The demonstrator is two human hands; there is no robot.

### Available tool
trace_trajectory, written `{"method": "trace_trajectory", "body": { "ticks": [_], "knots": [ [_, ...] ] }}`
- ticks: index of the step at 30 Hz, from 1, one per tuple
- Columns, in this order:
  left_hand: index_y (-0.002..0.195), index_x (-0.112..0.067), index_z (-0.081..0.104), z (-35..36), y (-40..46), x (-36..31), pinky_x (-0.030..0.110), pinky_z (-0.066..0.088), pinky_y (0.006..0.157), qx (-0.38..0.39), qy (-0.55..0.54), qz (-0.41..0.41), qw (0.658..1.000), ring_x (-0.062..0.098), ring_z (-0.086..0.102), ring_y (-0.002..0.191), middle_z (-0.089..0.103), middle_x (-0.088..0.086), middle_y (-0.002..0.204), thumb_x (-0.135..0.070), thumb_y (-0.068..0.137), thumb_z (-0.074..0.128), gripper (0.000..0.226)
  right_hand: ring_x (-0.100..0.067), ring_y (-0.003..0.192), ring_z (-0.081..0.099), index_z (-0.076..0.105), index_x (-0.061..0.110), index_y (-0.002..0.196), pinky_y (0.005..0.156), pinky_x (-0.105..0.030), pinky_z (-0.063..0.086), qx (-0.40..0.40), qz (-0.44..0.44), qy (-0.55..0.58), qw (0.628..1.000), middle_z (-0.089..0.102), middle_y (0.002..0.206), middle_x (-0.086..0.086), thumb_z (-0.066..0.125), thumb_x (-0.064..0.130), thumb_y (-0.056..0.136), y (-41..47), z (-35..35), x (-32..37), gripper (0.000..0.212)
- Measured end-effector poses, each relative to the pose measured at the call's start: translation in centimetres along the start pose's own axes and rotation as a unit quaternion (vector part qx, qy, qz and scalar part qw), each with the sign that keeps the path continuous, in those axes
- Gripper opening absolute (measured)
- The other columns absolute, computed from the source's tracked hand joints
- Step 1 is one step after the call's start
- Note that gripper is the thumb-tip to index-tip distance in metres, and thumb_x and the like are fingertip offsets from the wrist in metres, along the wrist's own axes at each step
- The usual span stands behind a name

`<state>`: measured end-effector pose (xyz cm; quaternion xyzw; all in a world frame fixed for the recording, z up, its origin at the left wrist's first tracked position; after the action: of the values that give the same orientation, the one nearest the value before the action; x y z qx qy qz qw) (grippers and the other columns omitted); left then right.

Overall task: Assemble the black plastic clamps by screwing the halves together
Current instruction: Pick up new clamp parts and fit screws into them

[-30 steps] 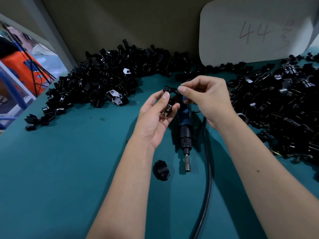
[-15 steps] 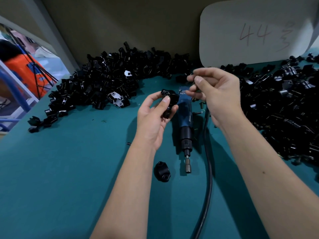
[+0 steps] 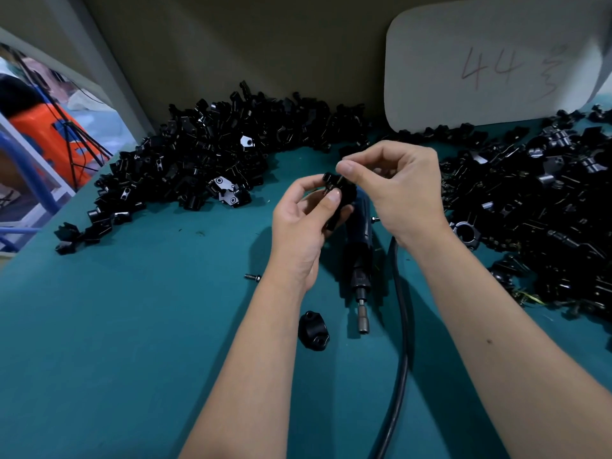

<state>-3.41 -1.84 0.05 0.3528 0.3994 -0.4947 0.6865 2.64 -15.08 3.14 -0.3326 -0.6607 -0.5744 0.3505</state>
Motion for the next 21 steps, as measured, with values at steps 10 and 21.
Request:
{"method": "trace_trajectory", "body": {
  "ticks": [10, 21],
  "knots": [
    [0.105, -0.013, 0.073, 0.6, -0.2, 0.2, 0.03, 0.059, 0.084, 0.011, -0.01, -0.012, 1.0, 0.019, 0.07, 0.096, 0.072, 0.01, 0.098, -0.001, 0.098, 0.066, 0.016, -0.009, 0.072, 0.07, 0.08, 0.017, 0.081, 0.07, -0.023, 0.056, -0.029, 0.037, 0.091, 0.995, 0.078, 0.078, 0.0, 0.086, 0.012, 0.083, -0.4, 0.4, -0.2, 0.008],
    [0.119, -0.002, 0.065, 0.5, -0.1, -0.3, 0.03, 0.059, 0.087, -0.01, -0.066, -0.036, 0.997, 0.023, 0.07, 0.104, 0.072, 0.019, 0.116, -0.005, 0.101, 0.061, 0.019, -0.016, 0.09, 0.074, 0.079, 0.015, 0.088, 0.076, -0.024, 0.059, 0.025, 0.027, 0.085, 0.996, 0.079, 0.094, -0.003, 0.078, 0.008, 0.089, -0.8, 0.9, -0.2, 0.007]
  ]
}}
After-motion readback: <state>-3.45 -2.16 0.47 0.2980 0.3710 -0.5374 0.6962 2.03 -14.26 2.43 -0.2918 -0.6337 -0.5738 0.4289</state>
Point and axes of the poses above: each hand's wrist, its own y-axis towards the middle knuckle, its own z-axis out of the palm, x = y × z, the point moved 1 cm from there along y, towards the middle knuckle
